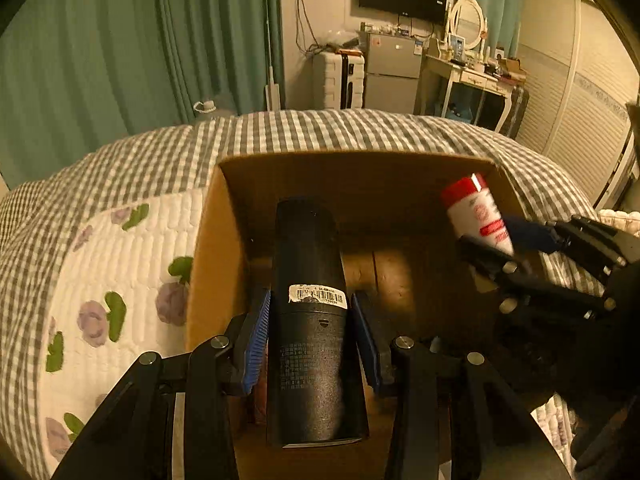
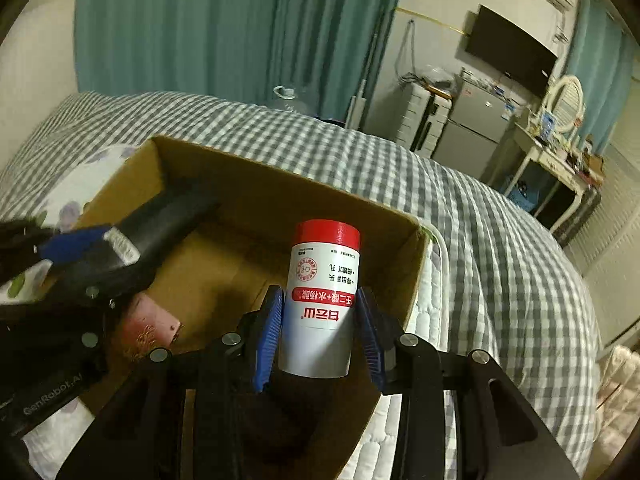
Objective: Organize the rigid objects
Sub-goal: 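Carry both bottles over the box and open both tools to release them, then withdraw both open tools from the box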
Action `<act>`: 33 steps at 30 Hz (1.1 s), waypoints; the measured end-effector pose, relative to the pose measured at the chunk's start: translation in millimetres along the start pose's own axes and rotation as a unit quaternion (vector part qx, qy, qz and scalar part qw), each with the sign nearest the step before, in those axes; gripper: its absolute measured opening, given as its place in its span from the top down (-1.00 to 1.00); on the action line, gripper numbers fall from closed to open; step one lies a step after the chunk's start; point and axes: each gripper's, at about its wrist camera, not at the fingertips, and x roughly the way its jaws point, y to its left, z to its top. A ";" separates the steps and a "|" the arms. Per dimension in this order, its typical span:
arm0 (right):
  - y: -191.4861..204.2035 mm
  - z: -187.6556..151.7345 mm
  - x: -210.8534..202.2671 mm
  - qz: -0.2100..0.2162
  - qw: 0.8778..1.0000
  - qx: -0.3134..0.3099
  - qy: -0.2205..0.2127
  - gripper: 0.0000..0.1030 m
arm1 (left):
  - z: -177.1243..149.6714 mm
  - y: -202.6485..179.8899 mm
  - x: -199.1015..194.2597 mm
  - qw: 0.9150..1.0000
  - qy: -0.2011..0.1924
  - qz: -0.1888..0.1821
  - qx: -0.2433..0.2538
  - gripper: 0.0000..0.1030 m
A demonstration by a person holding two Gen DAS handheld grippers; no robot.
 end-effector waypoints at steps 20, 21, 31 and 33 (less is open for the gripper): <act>19.1 -2.4 -215.2 -0.050 0.997 -0.013 -0.063 -0.71 | -31.1 3.9 -198.6 0.992 -0.114 0.028 0.033 -0.51; 23.4 -6.8 -221.6 -0.055 0.997 -0.015 -0.057 -0.73 | -33.7 4.1 -210.4 0.991 -0.124 0.030 0.038 -0.54; 54.6 -58.3 -230.1 -0.034 0.998 0.030 -0.049 -0.82 | -87.1 21.4 -230.4 0.991 -0.133 0.008 0.015 -0.68; 61.2 -67.7 -221.1 -0.036 0.998 0.024 -0.045 -0.82 | -101.2 27.4 -215.6 0.992 -0.123 -0.004 0.007 -0.68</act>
